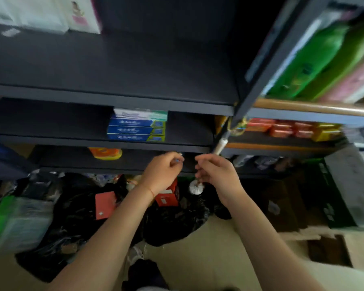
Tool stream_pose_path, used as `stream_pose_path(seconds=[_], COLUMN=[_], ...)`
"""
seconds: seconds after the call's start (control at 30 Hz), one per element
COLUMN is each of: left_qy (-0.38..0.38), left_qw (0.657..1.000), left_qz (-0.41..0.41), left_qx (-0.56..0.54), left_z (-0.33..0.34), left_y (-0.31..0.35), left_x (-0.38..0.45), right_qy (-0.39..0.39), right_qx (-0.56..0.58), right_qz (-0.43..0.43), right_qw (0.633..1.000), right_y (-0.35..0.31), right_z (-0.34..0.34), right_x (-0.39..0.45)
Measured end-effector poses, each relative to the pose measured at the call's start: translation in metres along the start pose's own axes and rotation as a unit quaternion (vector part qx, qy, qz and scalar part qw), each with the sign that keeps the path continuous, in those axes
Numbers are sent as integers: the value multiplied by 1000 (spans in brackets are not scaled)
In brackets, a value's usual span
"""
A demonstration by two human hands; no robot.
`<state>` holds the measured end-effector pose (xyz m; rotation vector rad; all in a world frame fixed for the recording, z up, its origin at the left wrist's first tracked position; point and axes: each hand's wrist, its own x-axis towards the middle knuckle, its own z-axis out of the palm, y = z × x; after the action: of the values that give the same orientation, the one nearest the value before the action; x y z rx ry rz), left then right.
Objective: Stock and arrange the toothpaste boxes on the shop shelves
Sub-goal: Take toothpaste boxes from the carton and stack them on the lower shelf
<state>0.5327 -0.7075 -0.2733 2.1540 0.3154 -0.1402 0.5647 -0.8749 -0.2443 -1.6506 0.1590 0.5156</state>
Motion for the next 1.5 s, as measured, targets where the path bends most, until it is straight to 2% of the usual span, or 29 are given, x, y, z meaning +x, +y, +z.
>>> stream_pose_path(seconds=[0.17,0.3,0.5,0.67,0.77,0.83,0.87,0.97,1.03,1.1,1.17,1.27,1.37,1.43,1.5], left_qy=[-38,-40,-143,-166,-152,-125,-110,-64,-42,-22,-17,-40,-38,-36,-47], left_qw=[998,997,981,974,975,979,983,991,991,991,985,958,906,893,893], left_qz=[42,44,121,150,155,145,135,104,77,46,32,32,49,78,84], left_qx=[-26,-58,-49,18,56,65,60,61,98,127,168,281,418,442,439], left_z=[94,202,342,407,439,460,471,499,511,517,523,537,552,561,569], left_y=[106,185,318,376,380,381,382,388,396,405,412,419,419,414,409], left_x=[-41,-71,-93,-74,-48,-27,-16,18,41,63,83,103,110,110,107], right_qy=[44,82,158,227,245,266,264,155,95,78,97,147,172,182,180], right_qx=[-40,-67,-61,-62,-146,-265,-358,-627,-682,-676,-617,-469,-352,-257,-129], right_qz=[-78,-89,-101,-109,-112,-140,-142,-68,-44,-59,-97,-161,-177,-177,-150], right_qw=[995,990,980,966,952,916,884,760,724,730,775,856,903,932,964], right_y=[12,38,46,47,53,60,64,70,63,48,29,2,-11,-13,-14], right_z=[-146,-277,-452,-541,-571,-593,-605,-634,-646,-657,-669,-681,-692,-700,-705], right_x=[-46,-89,-147,-154,-142,-126,-115,-79,-55,-34,-17,2,17,27,36])
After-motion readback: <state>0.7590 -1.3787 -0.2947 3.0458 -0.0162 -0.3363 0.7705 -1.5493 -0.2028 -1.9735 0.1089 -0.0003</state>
